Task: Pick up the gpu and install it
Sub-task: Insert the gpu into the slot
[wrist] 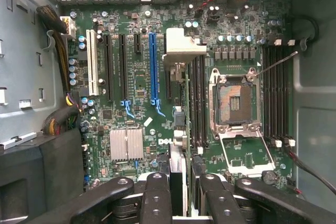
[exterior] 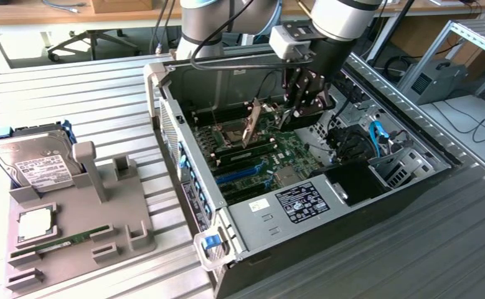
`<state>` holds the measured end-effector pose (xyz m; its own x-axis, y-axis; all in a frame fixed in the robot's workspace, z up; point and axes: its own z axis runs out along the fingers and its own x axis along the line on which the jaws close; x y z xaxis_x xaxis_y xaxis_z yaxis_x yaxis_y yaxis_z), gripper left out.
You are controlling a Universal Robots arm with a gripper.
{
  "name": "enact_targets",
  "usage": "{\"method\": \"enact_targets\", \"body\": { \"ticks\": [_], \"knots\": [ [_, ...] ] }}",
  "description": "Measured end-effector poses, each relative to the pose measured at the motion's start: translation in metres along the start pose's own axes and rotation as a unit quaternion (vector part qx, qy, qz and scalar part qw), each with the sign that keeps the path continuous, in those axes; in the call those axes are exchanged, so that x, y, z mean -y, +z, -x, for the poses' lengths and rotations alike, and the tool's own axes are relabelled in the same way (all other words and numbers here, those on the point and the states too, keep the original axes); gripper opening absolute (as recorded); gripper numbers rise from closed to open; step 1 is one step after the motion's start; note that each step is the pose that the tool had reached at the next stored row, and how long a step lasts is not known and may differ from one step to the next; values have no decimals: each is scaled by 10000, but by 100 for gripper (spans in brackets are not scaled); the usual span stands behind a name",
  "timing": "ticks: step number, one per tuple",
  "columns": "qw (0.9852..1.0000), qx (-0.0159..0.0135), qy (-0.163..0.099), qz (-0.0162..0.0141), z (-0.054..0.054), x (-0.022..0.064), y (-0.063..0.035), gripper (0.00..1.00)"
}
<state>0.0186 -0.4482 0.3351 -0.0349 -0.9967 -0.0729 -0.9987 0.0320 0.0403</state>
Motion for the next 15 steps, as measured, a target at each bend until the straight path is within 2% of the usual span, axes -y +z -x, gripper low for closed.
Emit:
{"method": "enact_targets", "body": {
  "ticks": [6, 15],
  "knots": [
    [10000, 0, -1, 0, -1, -1, 7, 27],
    [10000, 0, 0, 0, -4, -55, 18, 27]
  ]
}}
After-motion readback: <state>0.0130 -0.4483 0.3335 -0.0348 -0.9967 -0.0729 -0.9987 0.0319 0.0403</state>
